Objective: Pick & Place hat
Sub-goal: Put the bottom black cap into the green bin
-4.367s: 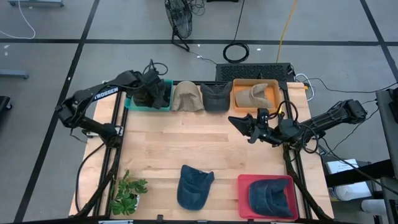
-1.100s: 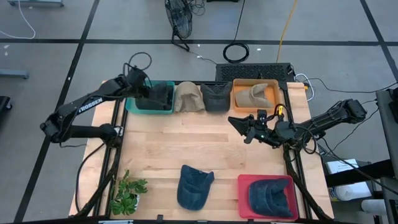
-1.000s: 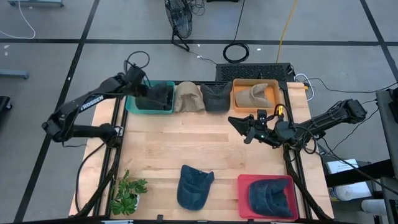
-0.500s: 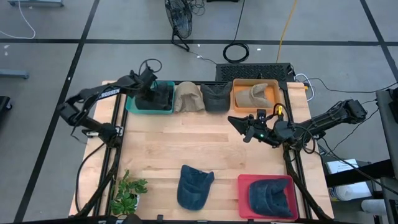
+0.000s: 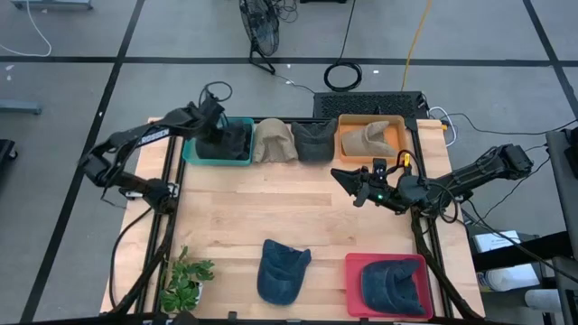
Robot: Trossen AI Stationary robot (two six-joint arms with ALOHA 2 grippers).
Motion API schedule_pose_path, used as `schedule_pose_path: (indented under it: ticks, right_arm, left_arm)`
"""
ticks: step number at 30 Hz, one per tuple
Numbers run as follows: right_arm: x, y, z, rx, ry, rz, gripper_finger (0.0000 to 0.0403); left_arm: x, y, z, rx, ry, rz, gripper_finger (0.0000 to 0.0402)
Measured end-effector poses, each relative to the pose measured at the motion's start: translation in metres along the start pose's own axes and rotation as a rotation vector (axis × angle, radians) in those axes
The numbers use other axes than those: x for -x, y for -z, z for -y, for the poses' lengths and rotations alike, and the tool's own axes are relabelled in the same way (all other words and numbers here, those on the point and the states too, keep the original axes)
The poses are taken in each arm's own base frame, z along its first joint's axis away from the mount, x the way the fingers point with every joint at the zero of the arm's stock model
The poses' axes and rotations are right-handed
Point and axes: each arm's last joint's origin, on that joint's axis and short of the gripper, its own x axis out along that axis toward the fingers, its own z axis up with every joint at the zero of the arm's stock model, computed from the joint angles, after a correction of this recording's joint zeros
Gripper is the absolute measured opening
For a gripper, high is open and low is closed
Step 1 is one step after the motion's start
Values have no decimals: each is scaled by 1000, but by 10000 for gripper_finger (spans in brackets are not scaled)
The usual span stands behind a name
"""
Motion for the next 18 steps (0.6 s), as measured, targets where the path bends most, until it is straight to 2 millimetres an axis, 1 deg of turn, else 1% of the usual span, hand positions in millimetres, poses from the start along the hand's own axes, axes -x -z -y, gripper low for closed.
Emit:
schedule_pose_path:
  ticks: [3, 6, 8, 10, 13, 15, 18]
  right_arm:
    - [0, 0, 0, 2, 0, 0, 54]
    - [0, 0, 0, 11, 0, 0, 54]
    - [0, 0, 0, 13, 2, -1, 54]
    - [0, 0, 1, 16, 4, -4, 54]
    - [0, 1, 1, 22, 9, -8, 54]
    - [0, 1, 1, 22, 10, -7, 54]
    - [0, 1, 1, 22, 10, -7, 54]
  left_arm:
    - [21, -4, -1, 14, 35, 86, 93]
    - [38, -8, -3, 23, 39, 177, 93]
    - [44, -12, -4, 36, 40, 246, 93]
    - [45, -16, -5, 55, 54, 285, 93]
    - [37, -25, -2, 96, 109, 304, 93]
    - [23, -29, 0, 99, 171, 250, 93]
    - [-1, -29, 0, 103, 229, 121, 93]
